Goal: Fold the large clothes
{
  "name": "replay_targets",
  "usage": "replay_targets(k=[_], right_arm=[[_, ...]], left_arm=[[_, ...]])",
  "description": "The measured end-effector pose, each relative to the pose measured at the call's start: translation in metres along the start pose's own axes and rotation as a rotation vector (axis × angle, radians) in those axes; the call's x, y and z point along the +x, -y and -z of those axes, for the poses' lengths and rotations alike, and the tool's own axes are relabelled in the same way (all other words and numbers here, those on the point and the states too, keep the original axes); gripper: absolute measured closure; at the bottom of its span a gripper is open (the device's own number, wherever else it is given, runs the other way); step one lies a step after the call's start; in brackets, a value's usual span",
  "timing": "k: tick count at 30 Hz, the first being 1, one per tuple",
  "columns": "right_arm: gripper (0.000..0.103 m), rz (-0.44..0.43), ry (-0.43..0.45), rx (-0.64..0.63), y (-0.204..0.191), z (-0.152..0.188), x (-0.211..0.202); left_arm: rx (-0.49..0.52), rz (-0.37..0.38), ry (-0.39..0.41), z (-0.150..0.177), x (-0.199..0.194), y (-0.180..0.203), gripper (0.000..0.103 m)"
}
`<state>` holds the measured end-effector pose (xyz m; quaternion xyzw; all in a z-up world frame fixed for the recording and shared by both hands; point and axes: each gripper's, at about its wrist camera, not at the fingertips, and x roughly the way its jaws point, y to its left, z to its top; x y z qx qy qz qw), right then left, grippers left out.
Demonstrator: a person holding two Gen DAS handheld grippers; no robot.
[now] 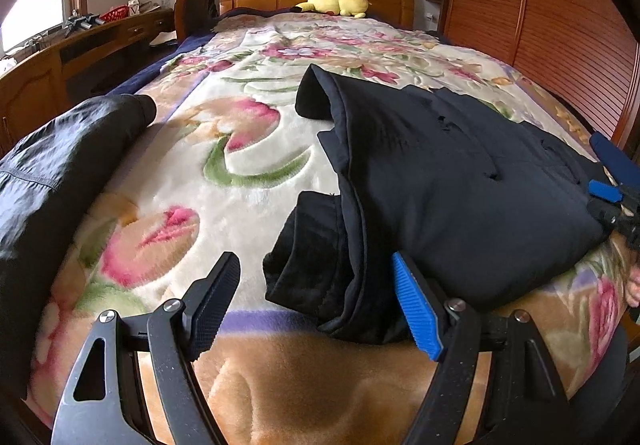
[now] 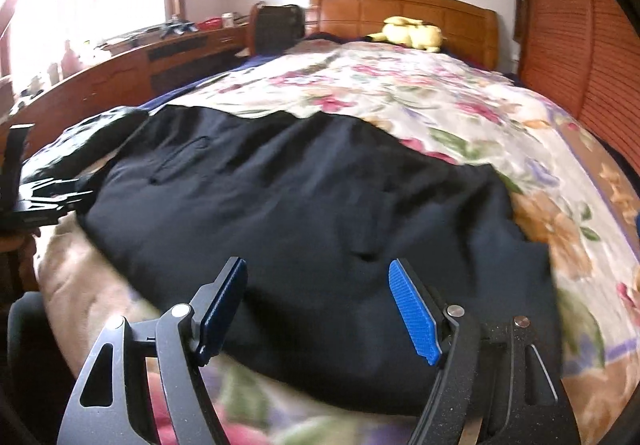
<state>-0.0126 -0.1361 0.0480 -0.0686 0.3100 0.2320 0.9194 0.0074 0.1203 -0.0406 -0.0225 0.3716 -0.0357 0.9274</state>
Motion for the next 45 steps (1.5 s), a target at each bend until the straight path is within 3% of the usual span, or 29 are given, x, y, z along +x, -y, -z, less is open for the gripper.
replay_targets(k=[5,9,13,20,25,34,39,45], right_arm=[[0.028,-0.004,-0.055,0.004,0.003,0.012,0.027],[0.028,0.014,-0.037,-0.007,0.002,0.016,0.032],[0.028,0.036,-0.031,-0.021,-0.003,0.018,0.032],[0.028,0.03,-0.019,-0.016,-0.005,0.021,0.031],[0.028,0.028,-0.009,-0.01,-0.003,0.024,0.029],[0.028,0.019,-0.01,0.012,-0.001,0.023,0.026],[0.028,0.011,0.007,0.046,0.007,0.022,0.01],[0.028,0.084,0.068,0.091,0.039,0.029,-0.031]], left_arm=[[-0.02,0.027,-0.012,0.003,-0.002,-0.002,0.025],[-0.009,0.013,-0.012,0.005,-0.006,0.004,0.026],[-0.017,0.037,-0.009,0.007,-0.007,0.006,0.041],[-0.04,0.144,-0.03,0.005,-0.006,0.007,0.071],[0.016,0.138,0.013,-0.005,-0.022,0.022,0.089],[0.187,0.159,0.201,-0.061,-0.074,0.085,0.092],[0.272,0.217,0.25,-0.088,-0.078,0.127,0.093],[0.385,0.281,0.26,-0.105,-0.074,0.184,0.093]])
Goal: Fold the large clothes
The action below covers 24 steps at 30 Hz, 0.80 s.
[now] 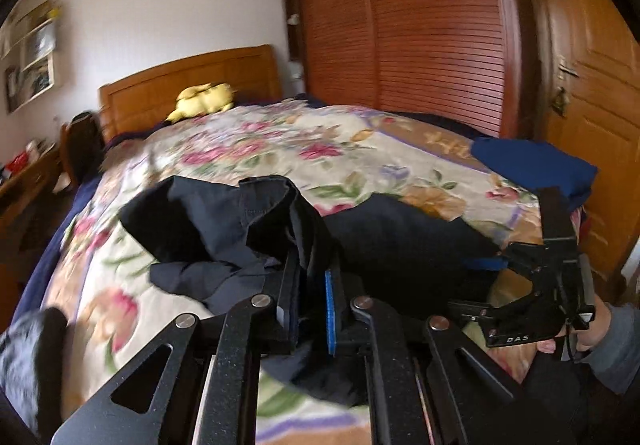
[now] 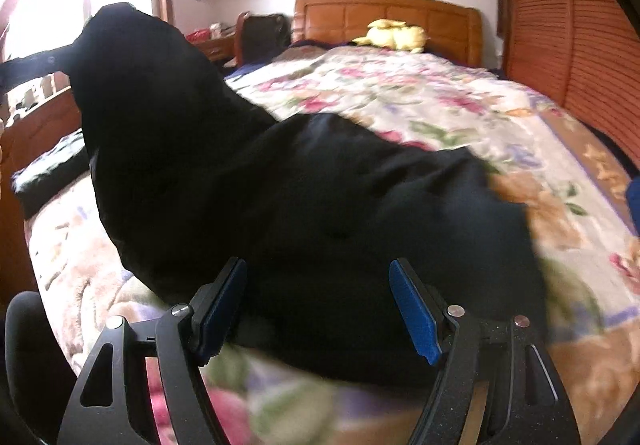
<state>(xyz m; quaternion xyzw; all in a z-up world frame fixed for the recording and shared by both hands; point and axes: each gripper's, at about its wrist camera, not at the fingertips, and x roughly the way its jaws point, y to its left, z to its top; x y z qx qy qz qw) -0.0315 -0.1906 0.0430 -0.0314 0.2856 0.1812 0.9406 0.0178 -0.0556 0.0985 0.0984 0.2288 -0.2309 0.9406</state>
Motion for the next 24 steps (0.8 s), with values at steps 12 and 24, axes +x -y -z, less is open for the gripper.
replay_targets(k=[12,24], right_arm=[[0.028,0.101,0.039,0.077,0.051,0.016,-0.044],[0.028,0.141,0.035,0.082,0.048,0.017,-0.056]], left_arm=[[0.061,0.168,-0.018,-0.037,0.044,0.078,0.093],[-0.029,0.179,-0.054,-0.021,0.048,0.077,0.059]])
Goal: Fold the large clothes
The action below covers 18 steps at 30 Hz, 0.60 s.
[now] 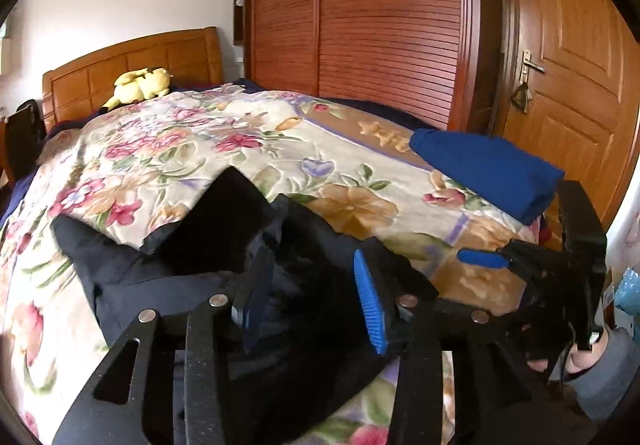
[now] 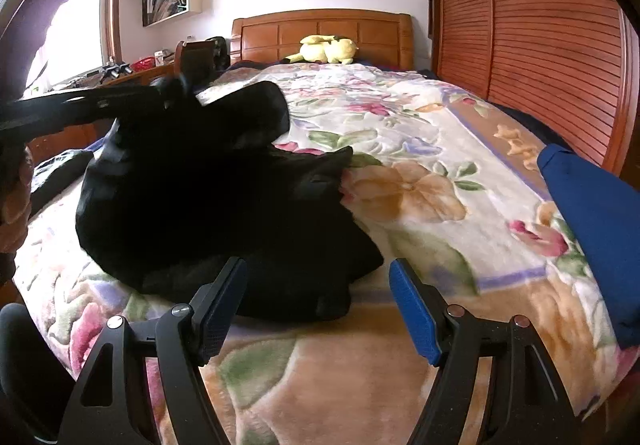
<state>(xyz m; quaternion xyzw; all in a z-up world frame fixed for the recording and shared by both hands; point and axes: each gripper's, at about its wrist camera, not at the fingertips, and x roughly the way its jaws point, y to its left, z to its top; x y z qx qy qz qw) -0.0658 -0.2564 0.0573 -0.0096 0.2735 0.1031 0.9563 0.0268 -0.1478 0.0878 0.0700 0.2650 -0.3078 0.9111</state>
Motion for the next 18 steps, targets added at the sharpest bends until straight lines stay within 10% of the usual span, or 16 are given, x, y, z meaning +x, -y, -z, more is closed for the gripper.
replay_targets(k=[4,18], right_arm=[[0.028,0.009,0.018,-0.014,-0.006,-0.006,-0.005],[0.028,-0.07,0.085,-0.141,-0.074,-0.069,0.003]], left_arm=[[-0.043,-0.034,0.047,0.012,-0.017,-0.016,0.024],[-0.213,-0.164,0.183,0.05,-0.104,-0.122,0.023]])
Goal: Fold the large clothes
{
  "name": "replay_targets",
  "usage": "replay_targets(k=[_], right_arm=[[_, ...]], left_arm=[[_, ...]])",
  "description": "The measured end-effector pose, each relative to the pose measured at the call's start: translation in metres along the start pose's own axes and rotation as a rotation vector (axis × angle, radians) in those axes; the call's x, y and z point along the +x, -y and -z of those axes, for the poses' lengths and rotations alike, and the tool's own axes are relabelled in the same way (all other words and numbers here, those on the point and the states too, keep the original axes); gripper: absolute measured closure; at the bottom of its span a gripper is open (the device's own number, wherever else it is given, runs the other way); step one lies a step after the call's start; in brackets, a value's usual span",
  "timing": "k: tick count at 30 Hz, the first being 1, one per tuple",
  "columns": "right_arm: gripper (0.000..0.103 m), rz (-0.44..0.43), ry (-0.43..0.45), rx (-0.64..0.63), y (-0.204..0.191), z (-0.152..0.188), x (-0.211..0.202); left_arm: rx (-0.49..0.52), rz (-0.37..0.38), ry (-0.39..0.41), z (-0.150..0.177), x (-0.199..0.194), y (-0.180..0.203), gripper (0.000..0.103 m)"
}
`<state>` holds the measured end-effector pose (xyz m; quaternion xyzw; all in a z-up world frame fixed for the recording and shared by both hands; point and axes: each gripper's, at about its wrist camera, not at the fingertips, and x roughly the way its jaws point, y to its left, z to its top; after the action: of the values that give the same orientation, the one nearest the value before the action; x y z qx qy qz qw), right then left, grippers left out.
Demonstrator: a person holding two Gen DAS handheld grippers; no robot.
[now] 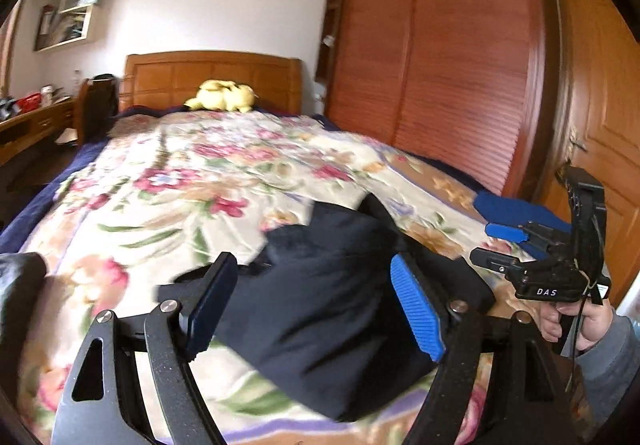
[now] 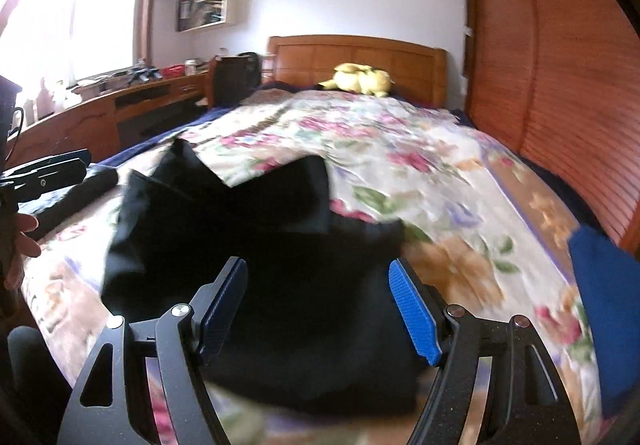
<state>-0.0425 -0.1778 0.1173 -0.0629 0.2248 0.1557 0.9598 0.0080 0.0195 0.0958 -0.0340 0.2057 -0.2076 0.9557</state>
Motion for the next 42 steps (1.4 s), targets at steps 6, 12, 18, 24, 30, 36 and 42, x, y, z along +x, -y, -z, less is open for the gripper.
replay_targets(k=[6,12,18,24,30,36,42], right_arm=[[0.028,-0.086,0.029,-0.075,-0.047,-0.038,0.015],[0.028,-0.187,-0.02,-0.151,-0.085,-0.07,0.051],[0.028,-0.228,-0.136,-0.242,-0.106,-0.071,0.091],[0.066,-0.234,-0.244,-0.289,-0.103,-0.065,0.109],[0.092,-0.201,-0.136,-0.261,-0.103,-0.081,0.07],[0.094,-0.069,-0.028,-0.149,-0.05,-0.078,0.013],[0.093,0.097,-0.227,0.033,0.034,-0.011,0.013]], left_arm=[[-0.043,-0.112,-0.002,0.011,-0.012,-0.053,0.021],[-0.09,-0.172,-0.06,0.034,0.003,-0.093,0.021],[-0.087,-0.174,-0.088,0.048,0.006,-0.105,0.021],[-0.091,-0.154,-0.095,0.052,0.011,-0.105,0.021],[-0.061,-0.138,-0.094,0.055,0.016,-0.092,0.021],[-0.042,-0.093,-0.092,0.055,0.024,-0.071,0.021],[0.013,-0.054,-0.116,0.057,0.037,-0.041,0.021]])
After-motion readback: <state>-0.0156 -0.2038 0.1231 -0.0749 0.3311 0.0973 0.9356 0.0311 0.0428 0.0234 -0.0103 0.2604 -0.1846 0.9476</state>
